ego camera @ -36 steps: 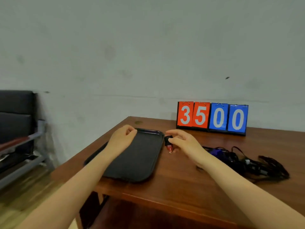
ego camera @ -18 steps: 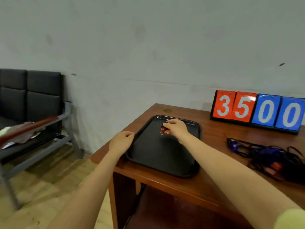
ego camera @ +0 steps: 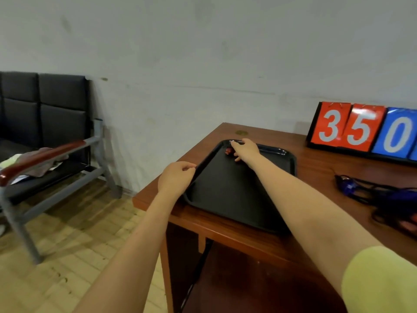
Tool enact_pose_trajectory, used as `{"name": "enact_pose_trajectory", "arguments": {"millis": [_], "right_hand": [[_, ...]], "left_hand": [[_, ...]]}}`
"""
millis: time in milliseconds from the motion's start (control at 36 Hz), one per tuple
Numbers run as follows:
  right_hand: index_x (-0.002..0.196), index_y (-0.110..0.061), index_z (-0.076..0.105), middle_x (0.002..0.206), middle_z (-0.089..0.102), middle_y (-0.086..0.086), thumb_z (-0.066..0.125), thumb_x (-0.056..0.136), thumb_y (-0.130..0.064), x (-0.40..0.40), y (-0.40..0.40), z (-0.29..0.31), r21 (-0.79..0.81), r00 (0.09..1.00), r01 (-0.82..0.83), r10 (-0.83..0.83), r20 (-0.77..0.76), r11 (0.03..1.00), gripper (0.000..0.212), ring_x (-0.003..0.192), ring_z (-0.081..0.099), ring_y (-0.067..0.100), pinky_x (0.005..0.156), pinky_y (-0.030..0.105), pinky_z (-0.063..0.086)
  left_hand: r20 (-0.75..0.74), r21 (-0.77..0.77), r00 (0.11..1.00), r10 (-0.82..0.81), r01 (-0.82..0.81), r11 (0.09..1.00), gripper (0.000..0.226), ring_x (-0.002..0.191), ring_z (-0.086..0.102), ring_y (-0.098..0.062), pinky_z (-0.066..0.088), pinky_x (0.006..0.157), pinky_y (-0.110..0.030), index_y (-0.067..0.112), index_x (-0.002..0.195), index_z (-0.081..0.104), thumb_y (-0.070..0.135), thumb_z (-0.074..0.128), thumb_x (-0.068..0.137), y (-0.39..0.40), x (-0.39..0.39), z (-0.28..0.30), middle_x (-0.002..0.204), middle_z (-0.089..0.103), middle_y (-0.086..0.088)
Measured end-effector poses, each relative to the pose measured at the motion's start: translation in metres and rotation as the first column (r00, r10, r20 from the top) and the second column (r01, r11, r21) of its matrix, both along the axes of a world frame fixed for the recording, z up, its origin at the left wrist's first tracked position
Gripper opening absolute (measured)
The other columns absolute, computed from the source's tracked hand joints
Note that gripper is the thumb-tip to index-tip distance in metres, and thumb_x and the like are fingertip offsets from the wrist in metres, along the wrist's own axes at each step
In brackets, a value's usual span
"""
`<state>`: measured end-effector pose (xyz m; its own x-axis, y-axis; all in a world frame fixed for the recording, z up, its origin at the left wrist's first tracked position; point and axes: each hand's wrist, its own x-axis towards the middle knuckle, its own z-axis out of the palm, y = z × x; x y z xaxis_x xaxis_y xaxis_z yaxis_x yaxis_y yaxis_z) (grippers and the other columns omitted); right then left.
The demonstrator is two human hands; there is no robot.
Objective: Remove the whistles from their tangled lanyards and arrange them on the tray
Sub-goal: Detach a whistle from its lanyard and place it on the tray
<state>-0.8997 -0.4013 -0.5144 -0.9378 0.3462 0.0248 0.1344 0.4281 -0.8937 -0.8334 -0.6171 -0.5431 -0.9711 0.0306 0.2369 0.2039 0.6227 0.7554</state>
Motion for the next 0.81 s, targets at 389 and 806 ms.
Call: {"name": "enact_pose_trajectory", "arguments": {"millis": [389,806], "right_hand": [[0.130,-0.007,0.054,0.108,0.063,0.011,0.046,0.100,-0.016,0.183,0.042,0.021,-0.122,0.961,-0.265,0.252,-0.113,0.956,0.032,0.089,0.065,0.015,0.073,0.020,0.057],[0.110,-0.014,0.065,0.089,0.065,-0.001,0.049,0.097,-0.017,0.335,0.173,0.017,0.075,0.941,0.213,-0.184,-0.283,0.974,0.021,0.075,0.062,0.007,0.070,0.018,0.053]], "left_hand": [[-0.219,-0.292,0.975,-0.046,-0.021,0.956,0.022,0.092,0.062,-0.017,0.057,0.075,-0.039,0.028,0.105,0.070,0.036,0.054,0.092,0.036,0.028,0.021,0.108,0.066,0.001],[-0.179,-0.086,0.856,-0.485,0.477,0.875,0.022,0.093,0.049,-0.006,0.038,0.080,-0.023,0.024,0.111,0.068,0.024,0.051,0.097,0.255,0.165,0.042,0.116,0.061,0.001]]}}
